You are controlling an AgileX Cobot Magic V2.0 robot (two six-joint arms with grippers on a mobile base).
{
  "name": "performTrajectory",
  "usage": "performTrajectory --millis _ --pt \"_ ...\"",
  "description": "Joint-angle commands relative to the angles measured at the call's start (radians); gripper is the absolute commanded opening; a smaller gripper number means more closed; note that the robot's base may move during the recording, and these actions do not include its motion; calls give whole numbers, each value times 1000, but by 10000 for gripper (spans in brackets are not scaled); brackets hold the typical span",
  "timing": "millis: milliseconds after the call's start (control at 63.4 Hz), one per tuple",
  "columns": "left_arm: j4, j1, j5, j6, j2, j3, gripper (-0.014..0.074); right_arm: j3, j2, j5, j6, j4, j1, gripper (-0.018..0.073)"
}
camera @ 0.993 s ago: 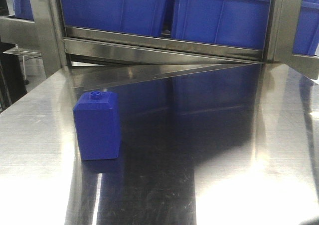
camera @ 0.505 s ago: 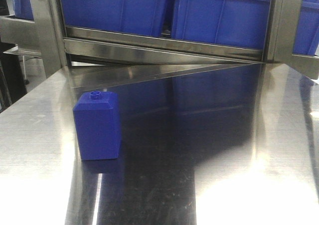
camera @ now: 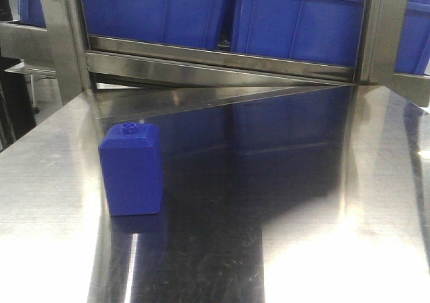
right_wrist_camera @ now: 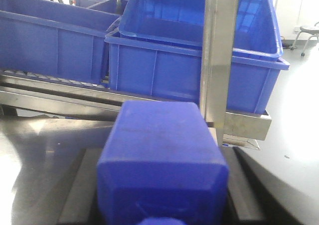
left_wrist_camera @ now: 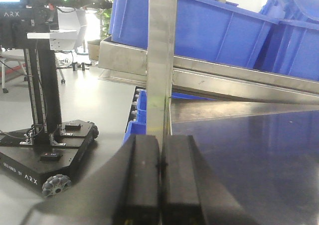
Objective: Pick and sort blue part to right shelf
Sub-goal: 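Hold the blue part raised in the right gripper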
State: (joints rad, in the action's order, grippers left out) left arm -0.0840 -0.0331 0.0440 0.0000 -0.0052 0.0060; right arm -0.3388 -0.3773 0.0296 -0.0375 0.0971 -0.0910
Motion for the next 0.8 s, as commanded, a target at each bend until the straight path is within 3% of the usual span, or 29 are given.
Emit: performTrajectory --millis 0,347,552,678,788 --pt "-5 2 -83 0 -24 24 124 -29 -6 -88 -10 3 6 359" --pt "15 0 -119 -11 -22 13 124 -29 -6 -88 -10 3 6 359" --pt "34 0 -73 -195 38 -127 124 -29 -6 -88 -10 3 6 359" --pt "43 0 29 -195 114 -239 124 -29 -6 -88 -10 3 6 359" --pt "47 -2 53 -195 210 -298 125 -29 -6 -88 -10 3 6 359"
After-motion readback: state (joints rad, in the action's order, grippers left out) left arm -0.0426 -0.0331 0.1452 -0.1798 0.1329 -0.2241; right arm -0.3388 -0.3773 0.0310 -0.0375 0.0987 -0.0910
